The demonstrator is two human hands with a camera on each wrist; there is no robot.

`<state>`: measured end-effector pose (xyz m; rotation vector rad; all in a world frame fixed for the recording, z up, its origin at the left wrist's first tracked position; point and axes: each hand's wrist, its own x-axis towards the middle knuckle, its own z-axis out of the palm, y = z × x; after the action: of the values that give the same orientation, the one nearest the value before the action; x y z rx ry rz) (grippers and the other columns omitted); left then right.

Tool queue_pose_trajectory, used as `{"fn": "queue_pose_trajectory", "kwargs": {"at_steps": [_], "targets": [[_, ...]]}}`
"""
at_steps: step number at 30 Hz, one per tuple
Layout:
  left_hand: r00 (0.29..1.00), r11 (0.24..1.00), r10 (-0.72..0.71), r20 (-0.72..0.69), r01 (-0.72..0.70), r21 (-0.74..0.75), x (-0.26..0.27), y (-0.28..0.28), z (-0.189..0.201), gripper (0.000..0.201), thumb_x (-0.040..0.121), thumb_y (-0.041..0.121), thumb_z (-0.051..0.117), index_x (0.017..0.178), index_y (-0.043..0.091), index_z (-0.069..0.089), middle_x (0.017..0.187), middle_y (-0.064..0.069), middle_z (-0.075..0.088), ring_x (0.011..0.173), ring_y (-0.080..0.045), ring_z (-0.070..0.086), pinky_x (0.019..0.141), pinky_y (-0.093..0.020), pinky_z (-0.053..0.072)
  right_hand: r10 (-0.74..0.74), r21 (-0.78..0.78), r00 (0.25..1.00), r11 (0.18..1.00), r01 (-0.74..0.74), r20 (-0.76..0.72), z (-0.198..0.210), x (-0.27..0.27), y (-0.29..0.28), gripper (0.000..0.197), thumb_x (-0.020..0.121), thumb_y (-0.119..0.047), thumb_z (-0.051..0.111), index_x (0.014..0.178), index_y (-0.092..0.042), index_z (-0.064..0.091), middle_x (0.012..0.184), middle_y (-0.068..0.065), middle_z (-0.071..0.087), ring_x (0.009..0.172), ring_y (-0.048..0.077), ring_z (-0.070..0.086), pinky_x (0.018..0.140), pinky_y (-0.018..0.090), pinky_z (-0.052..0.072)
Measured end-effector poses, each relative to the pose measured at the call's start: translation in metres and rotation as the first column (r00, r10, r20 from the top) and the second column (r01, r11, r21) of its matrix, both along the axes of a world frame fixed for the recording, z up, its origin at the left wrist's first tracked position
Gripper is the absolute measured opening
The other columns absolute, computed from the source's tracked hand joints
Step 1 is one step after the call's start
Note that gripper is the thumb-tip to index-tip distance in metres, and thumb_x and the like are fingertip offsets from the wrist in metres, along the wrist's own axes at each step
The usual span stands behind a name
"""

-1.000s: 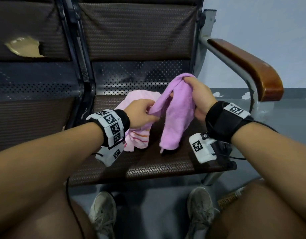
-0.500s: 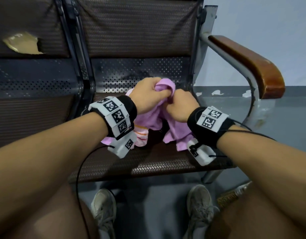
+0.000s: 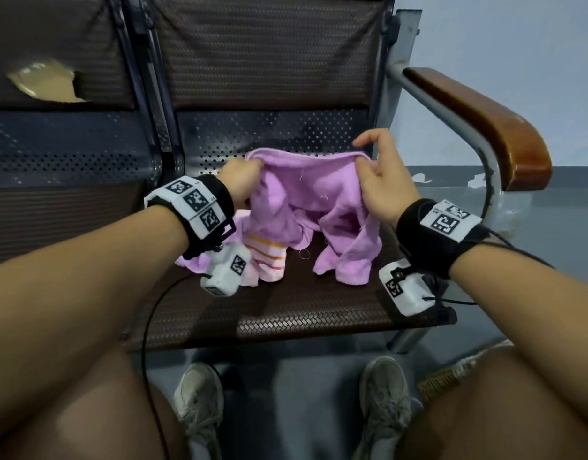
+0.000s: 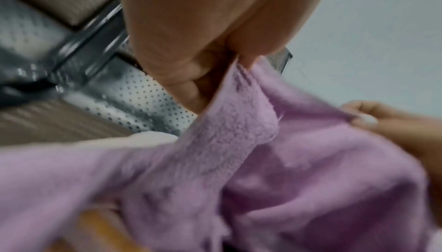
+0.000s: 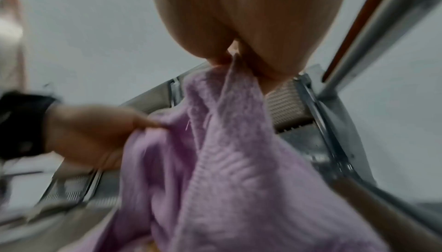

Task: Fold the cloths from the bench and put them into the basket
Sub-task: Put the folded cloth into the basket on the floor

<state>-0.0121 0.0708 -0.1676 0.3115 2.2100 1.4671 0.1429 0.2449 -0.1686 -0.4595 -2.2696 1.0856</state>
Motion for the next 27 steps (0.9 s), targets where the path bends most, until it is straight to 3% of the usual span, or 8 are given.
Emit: {"fn": "queue_pose_trajectory", "kwargs": {"at_steps": [4, 8, 11, 13, 17, 21, 24, 27], "targets": [[0.949, 0.861, 0.018, 0.314, -0.174, 0.478, 0.021, 0.018, 0.026, 0.019, 0.099, 0.011, 0.050, 0.108, 0.003, 0.064, 0.095, -0.018, 0.055, 0.084, -0.026, 0.056, 0.068, -0.037, 0.045, 0.216, 0.263, 0.973, 0.937, -0.230, 0.083, 0.009, 0.001, -0.021, 0.036, 0.091, 0.002, 0.036, 0.108, -0.024, 0.056, 0.094, -0.015, 0.062, 0.080, 0.003, 0.060, 0.077, 0.017, 0.046], [0.963, 0.865, -0.061, 0.263, -0.080, 0.496, 0.036, 0.028, 0.039, 0.025, 0.099, 0.001, 0.044, 0.118, -0.003, 0.060, 0.096, -0.018, 0.057, 0.073, -0.022, 0.056, 0.056, -0.031, 0.046, 0.177, 0.251, 0.919, 0.928, -0.275, 0.352, 0.007, -0.003, -0.028, 0.039, 0.083, -0.001, 0.045, 0.077, -0.027, 0.073, 0.071, -0.022, 0.063, 0.067, -0.010, 0.056, 0.069, 0.015, 0.041], [0.973, 0.872, -0.088, 0.212, -0.028, 0.489, 0.039, 0.028, 0.040, 0.019, 0.098, -0.004, 0.042, 0.107, 0.002, 0.058, 0.081, -0.011, 0.057, 0.065, -0.018, 0.055, 0.052, -0.028, 0.048, 0.143, 0.206, 0.820, 0.931, -0.302, 0.554, 0.002, 0.000, -0.024, 0.036, 0.089, -0.007, 0.048, 0.092, -0.026, 0.079, 0.071, -0.026, 0.059, 0.064, -0.009, 0.054, 0.068, 0.009, 0.037], [0.971, 0.879, -0.114, 0.210, 0.000, 0.477, 0.041, 0.027, 0.041, 0.019, 0.100, -0.001, 0.043, 0.101, 0.004, 0.061, 0.077, -0.008, 0.059, 0.064, -0.015, 0.056, 0.049, -0.024, 0.050, 0.163, 0.134, 0.793, 0.946, -0.294, 0.587, -0.002, 0.001, -0.026, 0.024, 0.092, -0.019, 0.054, 0.096, -0.025, 0.077, 0.077, -0.018, 0.062, 0.074, 0.003, 0.060, 0.076, 0.017, 0.042], [0.960, 0.879, -0.181, 0.213, 0.061, 0.473, 0.048, 0.027, 0.039, 0.013, 0.099, 0.002, 0.049, 0.101, 0.001, 0.063, 0.079, -0.011, 0.059, 0.060, -0.014, 0.057, 0.046, -0.020, 0.050, 0.114, 0.080, 0.884, 0.983, -0.168, 0.454, -0.006, -0.007, -0.035, 0.034, 0.089, -0.050, 0.062, 0.076, -0.020, 0.069, 0.070, -0.006, 0.067, 0.068, 0.016, 0.062, 0.065, 0.030, 0.050], [0.973, 0.855, -0.169, 0.155, 0.067, 0.515, 0.046, 0.028, 0.037, 0.023, 0.102, 0.002, 0.046, 0.115, -0.006, 0.062, 0.094, -0.016, 0.066, 0.074, -0.019, 0.067, 0.065, -0.027, 0.060, 0.021, -0.108, 0.949, 0.994, 0.014, 0.315, -0.012, -0.020, -0.029, 0.030, 0.098, -0.020, 0.050, 0.082, 0.000, 0.066, 0.078, 0.013, 0.061, 0.075, 0.024, 0.055, 0.071, 0.039, 0.046], [0.993, 0.825, -0.034, 0.115, -0.038, 0.564, 0.034, 0.023, 0.034, 0.027, 0.100, -0.006, 0.040, 0.113, -0.005, 0.063, 0.090, -0.014, 0.068, 0.072, -0.016, 0.069, 0.063, -0.022, 0.058, -0.042, -0.320, 0.991, 0.944, 0.081, 0.127, -0.009, -0.021, -0.023, 0.038, 0.099, -0.022, 0.047, 0.087, 0.010, 0.064, 0.078, 0.021, 0.062, 0.072, 0.020, 0.052, 0.069, 0.037, 0.042], [0.991, 0.815, 0.094, 0.097, -0.133, 0.563, 0.021, 0.019, 0.029, 0.029, 0.101, -0.005, 0.036, 0.113, -0.004, 0.062, 0.086, -0.013, 0.066, 0.071, -0.019, 0.066, 0.056, -0.020, 0.055, -0.100, -0.139, 0.995, 0.985, 0.097, -0.018, 0.001, -0.020, -0.014, 0.042, 0.093, -0.039, 0.054, 0.074, -0.003, 0.064, 0.064, 0.003, 0.056, 0.062, 0.011, 0.047, 0.060, 0.030, 0.039]]}}
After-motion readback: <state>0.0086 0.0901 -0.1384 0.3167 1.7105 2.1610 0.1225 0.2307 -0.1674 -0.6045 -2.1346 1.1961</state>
